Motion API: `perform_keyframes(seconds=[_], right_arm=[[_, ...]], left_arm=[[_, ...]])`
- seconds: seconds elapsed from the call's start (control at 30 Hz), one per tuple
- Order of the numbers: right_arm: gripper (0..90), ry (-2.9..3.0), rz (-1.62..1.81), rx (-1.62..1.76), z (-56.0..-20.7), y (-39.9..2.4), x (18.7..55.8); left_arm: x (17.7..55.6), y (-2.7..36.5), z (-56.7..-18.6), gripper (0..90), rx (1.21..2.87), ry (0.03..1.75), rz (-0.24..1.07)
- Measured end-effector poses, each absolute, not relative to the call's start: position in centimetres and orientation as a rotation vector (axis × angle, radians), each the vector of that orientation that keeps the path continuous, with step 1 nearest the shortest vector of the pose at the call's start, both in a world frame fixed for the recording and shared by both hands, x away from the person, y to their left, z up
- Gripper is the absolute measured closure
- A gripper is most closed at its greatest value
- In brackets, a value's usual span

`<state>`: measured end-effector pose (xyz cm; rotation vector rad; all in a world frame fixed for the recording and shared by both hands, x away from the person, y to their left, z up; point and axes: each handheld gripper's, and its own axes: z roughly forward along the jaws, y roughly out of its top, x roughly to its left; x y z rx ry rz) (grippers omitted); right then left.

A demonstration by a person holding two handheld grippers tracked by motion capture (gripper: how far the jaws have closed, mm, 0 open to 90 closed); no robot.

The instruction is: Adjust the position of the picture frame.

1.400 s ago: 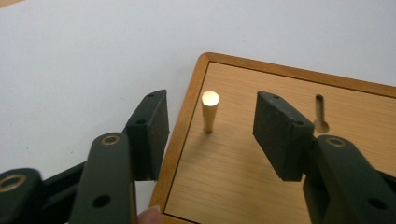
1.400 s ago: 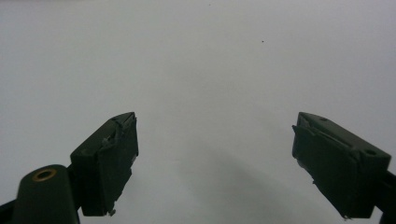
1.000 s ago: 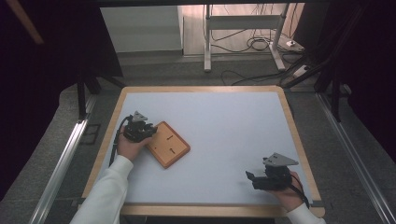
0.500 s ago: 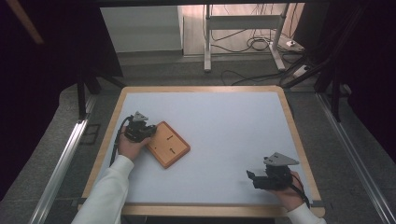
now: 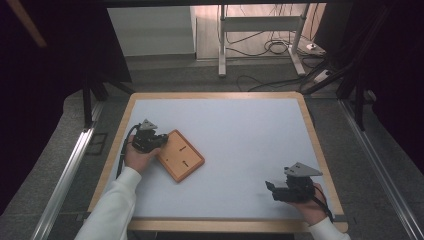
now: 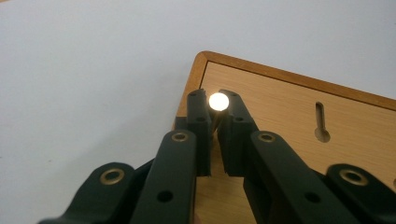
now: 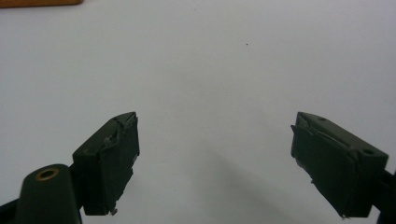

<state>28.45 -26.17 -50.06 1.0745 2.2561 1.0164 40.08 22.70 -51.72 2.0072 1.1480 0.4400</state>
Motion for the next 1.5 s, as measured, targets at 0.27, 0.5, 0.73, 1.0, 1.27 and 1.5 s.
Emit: perform_keyframes(seconds=[0.27, 0.5, 0.73, 1.0, 1.27, 1.5], right_arm=[[15.7, 2.262, 1.021, 1.068, -50.1, -26.1, 28.5], [15.7, 2.266, 1.015, 1.057, -50.2, -26.1, 28.5], [15.7, 2.265, 1.015, 1.057, -50.2, -26.1, 28.5], [15.7, 2.266, 1.015, 1.054, -50.2, -26.1, 28.5], [15.7, 2.266, 1.013, 1.05, -50.1, -26.1, 28.5], [15.7, 2.263, 1.01, 1.048, -50.1, -26.1, 28.5]], left_arm=[[39.5, 21.3, -51.5, 83.8, 2.036, 1.113, 0.387], [39.0, 20.8, -51.0, 83.8, 2.057, 1.093, 0.363], [38.4, 20.4, -50.5, 83.9, 2.068, 1.087, 0.357], [38.2, 19.3, -50.1, 83.9, 2.078, 1.072, 0.333], [38.3, 17.7, -49.8, 83.9, 2.088, 1.035, 0.298], [38.3, 16.2, -49.5, 83.8, 2.092, 1.002, 0.275]])
